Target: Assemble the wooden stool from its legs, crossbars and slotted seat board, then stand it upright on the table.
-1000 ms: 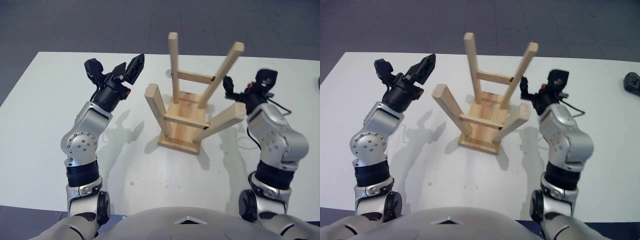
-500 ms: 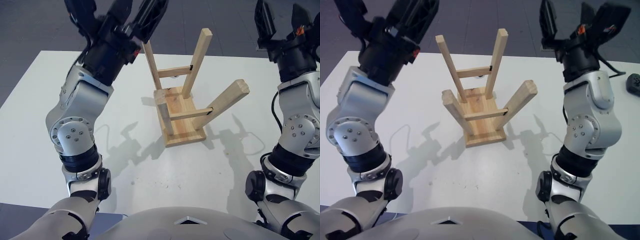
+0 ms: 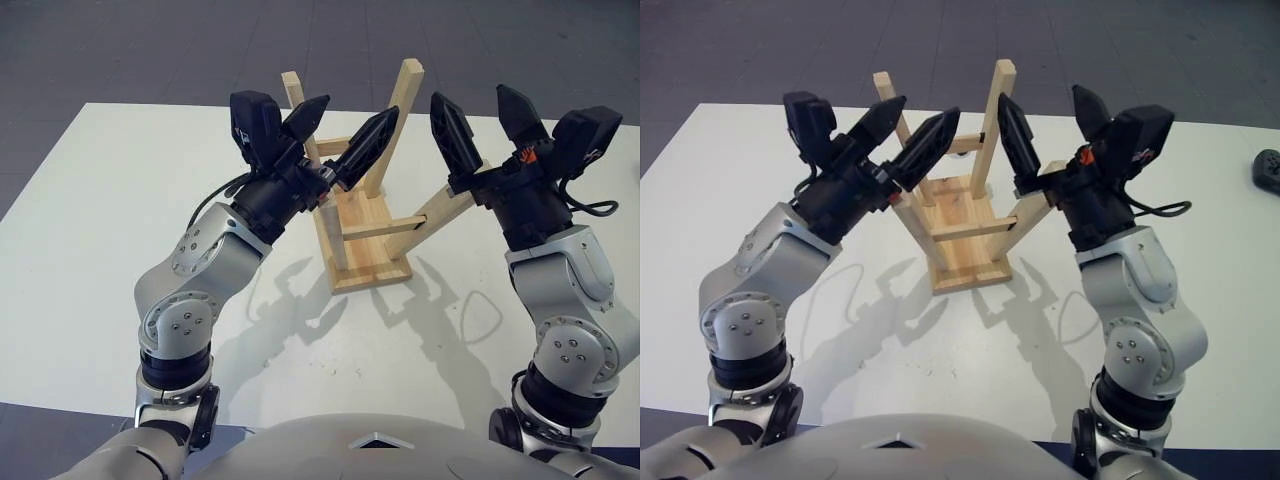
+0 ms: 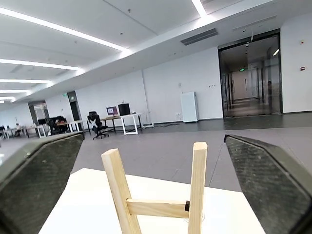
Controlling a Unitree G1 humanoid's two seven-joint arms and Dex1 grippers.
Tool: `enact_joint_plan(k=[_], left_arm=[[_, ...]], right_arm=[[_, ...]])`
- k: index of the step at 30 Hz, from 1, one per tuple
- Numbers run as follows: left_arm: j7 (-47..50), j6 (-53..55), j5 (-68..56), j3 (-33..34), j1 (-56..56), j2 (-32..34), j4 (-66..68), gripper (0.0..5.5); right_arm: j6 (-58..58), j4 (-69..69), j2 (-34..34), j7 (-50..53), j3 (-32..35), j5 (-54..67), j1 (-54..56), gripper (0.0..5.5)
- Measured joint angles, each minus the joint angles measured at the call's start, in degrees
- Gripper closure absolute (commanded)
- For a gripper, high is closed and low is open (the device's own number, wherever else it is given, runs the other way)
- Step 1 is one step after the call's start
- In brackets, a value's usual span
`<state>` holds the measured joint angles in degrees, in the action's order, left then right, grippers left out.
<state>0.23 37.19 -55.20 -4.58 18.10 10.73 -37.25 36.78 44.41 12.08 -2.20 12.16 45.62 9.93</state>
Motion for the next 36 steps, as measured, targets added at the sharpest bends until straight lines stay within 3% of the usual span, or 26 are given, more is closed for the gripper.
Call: enact_joint_plan(k=[4, 7, 13, 19, 26, 31, 36], left_arm=[[-3.3, 0.6, 1.2, 0.5, 3.6, 1.7, 3.4, 0.1], [-4.0, 1.1, 0.6, 5.4, 8.1, 4.2, 6.0, 0.1], [-3.9, 1.1, -7.0, 8.7, 18.3, 1.7, 6.9, 0.1], [-6.8, 2.9, -7.0, 1.2, 6.3, -0.7, 7.4, 0.1], [-9.6, -1.5, -1.1, -1.0, 1.1, -0.2, 6.4, 0.1], [-6.8, -1.1, -2.5, 1.0, 1.3, -1.8, 6.5, 0.1], [3.1, -0.4, -8.8, 9.5, 5.9, -2.4, 7.0, 0.1]], right_arm=[[-0.1, -3.0, -1.8, 3.7, 2.3, 6.3, 5.5, 0.15], [-1.2, -4.9, -0.4, 7.2, 6.0, 10.1, 12.1, 0.15], [-2.3, -6.5, 2.3, 9.6, 7.6, 12.0, 17.2, 0.15], [-3.4, -10.3, 3.5, 5.1, 3.1, 5.4, 2.3, 0.15], [-0.9, -12.6, 0.6, 3.2, -3.1, 4.3, -8.8, 0.15], [-4.0, -10.9, -0.8, 3.3, 1.7, 11.7, -2.1, 0.15], [-6.4, -10.9, -0.4, 11.1, 9.1, 24.6, 6.0, 0.15]])
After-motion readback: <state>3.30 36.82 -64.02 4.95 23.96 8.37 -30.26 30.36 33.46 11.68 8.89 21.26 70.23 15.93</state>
